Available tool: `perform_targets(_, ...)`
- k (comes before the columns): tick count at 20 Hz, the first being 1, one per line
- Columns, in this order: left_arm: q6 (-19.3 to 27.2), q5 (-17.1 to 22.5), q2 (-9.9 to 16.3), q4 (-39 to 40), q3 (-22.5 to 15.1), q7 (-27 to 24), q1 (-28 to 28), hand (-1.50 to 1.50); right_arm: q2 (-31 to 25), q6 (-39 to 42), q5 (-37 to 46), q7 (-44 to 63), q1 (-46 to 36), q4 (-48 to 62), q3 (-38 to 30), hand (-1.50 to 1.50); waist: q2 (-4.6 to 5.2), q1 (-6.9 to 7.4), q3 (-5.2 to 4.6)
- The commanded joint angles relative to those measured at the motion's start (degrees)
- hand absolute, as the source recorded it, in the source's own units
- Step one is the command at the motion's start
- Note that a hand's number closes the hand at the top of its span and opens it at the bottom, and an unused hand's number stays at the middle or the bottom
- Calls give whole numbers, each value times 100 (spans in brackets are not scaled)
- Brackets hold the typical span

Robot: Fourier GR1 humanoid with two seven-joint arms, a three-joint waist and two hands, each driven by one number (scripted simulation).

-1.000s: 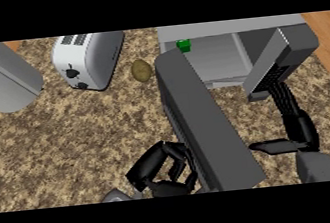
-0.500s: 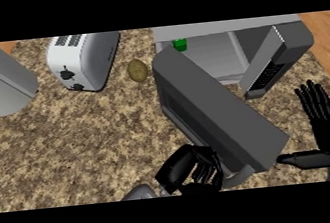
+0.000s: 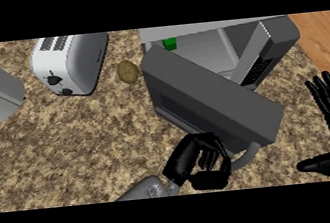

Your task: Pick up the milk, place it into the microwave and close the microwave

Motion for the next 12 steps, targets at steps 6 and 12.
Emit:
perform_targets(6, 773, 876, -55, 210, 115, -423, -999, 150, -318, 752, -426, 419, -118, -633, 291, -150, 96, -421, -13)
perform_targets(12, 1010, 1482, -56, 601, 429, -296, -1591, 150, -489, 1004, -778, 697, -212, -863, 307, -150, 159, -683, -5)
